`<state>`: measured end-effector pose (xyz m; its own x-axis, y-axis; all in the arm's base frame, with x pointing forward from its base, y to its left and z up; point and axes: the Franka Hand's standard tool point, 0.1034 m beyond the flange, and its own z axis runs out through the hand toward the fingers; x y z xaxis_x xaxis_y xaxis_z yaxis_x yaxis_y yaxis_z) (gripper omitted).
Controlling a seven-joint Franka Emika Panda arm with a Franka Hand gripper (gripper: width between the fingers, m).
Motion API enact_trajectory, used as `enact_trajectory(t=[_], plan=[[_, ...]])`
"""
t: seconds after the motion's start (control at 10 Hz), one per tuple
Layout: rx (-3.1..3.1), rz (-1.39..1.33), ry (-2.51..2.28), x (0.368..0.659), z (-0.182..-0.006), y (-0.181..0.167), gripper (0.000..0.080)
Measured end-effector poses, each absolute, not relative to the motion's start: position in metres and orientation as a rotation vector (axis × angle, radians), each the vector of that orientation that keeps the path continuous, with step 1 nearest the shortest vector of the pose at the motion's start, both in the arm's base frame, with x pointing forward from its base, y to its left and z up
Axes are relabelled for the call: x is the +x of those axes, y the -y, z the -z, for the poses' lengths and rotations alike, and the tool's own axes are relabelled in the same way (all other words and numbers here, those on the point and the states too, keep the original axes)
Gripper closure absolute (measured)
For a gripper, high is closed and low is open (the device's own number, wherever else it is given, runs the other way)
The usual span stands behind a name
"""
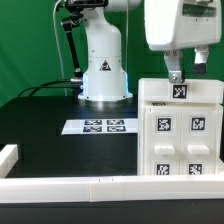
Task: Assemble cabinet
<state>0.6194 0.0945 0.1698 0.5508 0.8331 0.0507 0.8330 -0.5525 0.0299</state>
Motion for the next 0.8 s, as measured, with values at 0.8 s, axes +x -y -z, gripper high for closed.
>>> enact_trajectory(t=[0.8], plan=[[2.749, -0.062, -1.520, 0.617, -0.158, -0.087, 0.0130]])
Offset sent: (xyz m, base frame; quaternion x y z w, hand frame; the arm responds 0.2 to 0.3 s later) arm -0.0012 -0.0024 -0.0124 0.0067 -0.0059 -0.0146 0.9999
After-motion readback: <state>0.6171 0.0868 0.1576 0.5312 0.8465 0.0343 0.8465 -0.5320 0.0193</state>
